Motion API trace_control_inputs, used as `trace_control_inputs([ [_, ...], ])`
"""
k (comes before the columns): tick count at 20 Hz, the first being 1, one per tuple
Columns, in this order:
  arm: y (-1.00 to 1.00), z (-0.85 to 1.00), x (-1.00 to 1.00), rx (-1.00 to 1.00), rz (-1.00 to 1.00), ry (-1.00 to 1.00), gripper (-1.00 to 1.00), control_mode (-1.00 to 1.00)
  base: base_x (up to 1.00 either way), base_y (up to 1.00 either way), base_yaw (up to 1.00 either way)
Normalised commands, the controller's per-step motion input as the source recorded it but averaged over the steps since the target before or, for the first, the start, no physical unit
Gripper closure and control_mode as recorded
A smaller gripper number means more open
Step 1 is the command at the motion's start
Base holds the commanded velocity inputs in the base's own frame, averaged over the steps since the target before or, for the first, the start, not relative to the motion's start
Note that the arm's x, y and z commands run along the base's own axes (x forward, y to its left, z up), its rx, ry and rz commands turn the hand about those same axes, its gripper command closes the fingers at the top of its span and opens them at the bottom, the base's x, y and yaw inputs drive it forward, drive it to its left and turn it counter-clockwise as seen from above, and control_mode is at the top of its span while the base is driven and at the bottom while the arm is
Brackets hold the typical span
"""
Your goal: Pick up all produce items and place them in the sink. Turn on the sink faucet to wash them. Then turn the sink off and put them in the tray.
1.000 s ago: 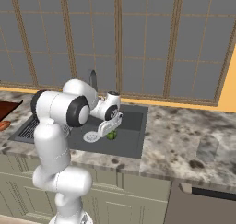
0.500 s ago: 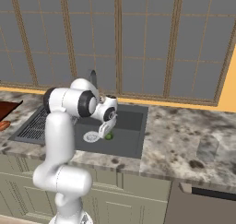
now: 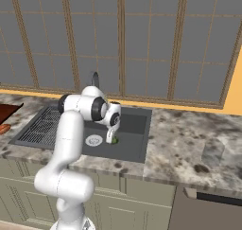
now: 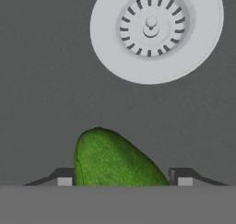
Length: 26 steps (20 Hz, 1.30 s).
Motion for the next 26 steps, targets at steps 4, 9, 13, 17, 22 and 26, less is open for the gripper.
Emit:
trace_control_inputs([
  [4,0.0,-0.26,0.14,0.04,0.16,0.0,-1.0,-1.0,0.0,0.0,0.0],
  [9,0.0,0.09,-0.09,0.06,0.07,-0.03,-1.0,-1.0,0.0,0.0,0.0],
  [13,0.0,0.42,-0.3,0.03,0.04,-0.13,-1.0,-1.0,0.0,0.0,0.0],
  [17,0.0,0.47,-0.56,0.02,0.02,-0.17,-1.0,-1.0,0.0,0.0,0.0],
  [22,0.0,0.69,-1.0,0.0,0.0,-0.29,-1.0,-1.0,0.0,0.0,0.0],
  [26,0.0,0.97,-1.0,0.0,0.0,-0.3,-1.0,-1.0,0.0,0.0,0.0],
])
